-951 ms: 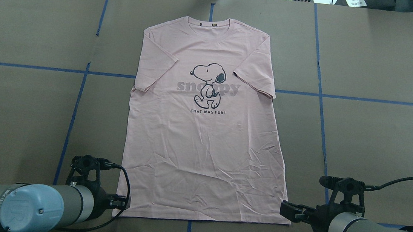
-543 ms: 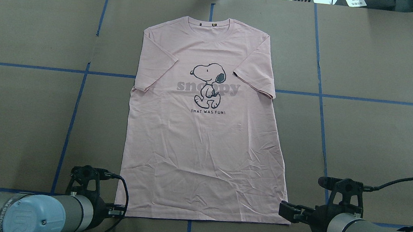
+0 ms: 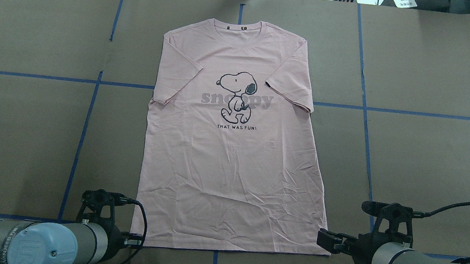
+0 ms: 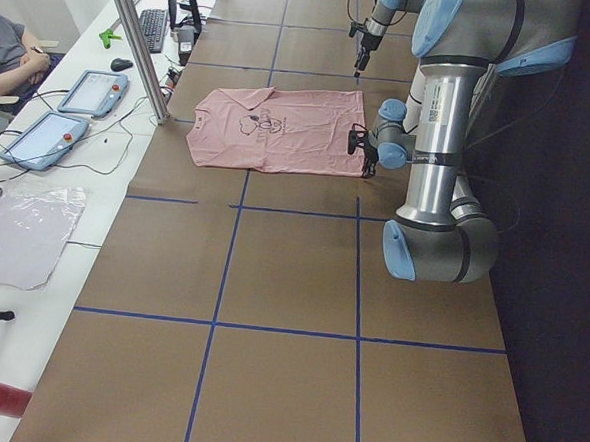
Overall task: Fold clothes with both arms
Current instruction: 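Grasp both hem corners nearest the robot with the left and right grippers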
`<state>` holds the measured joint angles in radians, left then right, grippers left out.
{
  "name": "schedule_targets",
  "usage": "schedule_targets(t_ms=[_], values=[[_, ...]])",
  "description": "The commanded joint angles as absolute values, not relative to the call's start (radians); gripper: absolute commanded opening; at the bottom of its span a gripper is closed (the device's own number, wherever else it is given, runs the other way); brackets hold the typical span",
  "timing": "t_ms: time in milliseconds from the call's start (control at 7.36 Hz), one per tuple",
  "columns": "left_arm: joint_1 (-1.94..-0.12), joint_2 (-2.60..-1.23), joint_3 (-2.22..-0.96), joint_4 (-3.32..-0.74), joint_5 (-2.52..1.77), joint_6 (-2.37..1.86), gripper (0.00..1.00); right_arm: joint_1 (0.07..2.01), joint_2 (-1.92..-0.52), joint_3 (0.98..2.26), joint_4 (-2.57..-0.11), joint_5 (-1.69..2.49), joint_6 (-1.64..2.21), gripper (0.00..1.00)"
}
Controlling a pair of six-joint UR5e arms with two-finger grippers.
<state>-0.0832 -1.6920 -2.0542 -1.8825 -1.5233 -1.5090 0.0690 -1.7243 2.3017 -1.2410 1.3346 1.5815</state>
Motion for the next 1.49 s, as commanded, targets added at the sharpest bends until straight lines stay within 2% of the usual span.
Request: schedule_targets(t_ms=[0, 679, 815, 1086, 1358], values=[[-0.083, -1.694, -2.052, -1.884, -1.523, -1.509, 0.37, 0.069, -1.724, 2.301, -1.241, 1.335, 1.582, 1.0], [-0.063, -1.697, -2.052, -1.884, -1.525, -1.509, 0.37, 0.069, -1.721, 2.293, -1.241, 1.335, 1.583, 1.0], [-0.06, -1.697, -2.052, -1.884, -1.525, -1.509, 0.3, 0.069, -1.72, 2.29, -1.241, 1.335, 1.583, 1.0], [-0.061, -1.697, -2.052, -1.884, -1.525, -1.509, 0.0, 0.069, -1.72, 2.29, -1.241, 1.335, 1.583, 1.0], [-0.061, -1.694, -2.054, -1.884, -1.526, -1.508, 0.0, 0.068, -1.72, 2.284, -1.241, 1.335, 1.583, 1.0]])
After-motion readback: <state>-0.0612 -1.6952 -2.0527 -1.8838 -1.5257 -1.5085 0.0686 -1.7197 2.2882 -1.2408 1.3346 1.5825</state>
